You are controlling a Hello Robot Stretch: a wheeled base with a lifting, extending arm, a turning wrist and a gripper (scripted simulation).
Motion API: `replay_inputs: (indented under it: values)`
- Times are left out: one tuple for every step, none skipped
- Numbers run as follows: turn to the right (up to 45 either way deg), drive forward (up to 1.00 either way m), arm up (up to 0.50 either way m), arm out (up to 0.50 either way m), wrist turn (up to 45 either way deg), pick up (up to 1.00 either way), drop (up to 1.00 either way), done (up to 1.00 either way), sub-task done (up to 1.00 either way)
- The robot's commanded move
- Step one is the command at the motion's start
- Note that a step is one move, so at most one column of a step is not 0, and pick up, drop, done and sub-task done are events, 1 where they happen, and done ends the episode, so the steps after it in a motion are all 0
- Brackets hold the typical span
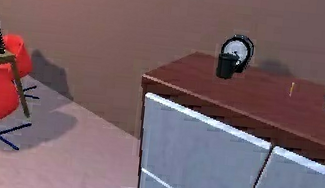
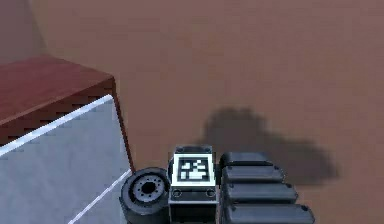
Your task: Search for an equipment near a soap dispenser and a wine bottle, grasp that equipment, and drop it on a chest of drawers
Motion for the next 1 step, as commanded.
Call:
replay_inputs:
  values:
    - [-24.0, 0.00, 0.00, 0.00, 0.0, 0.00, 0.00, 0.00, 0.00]
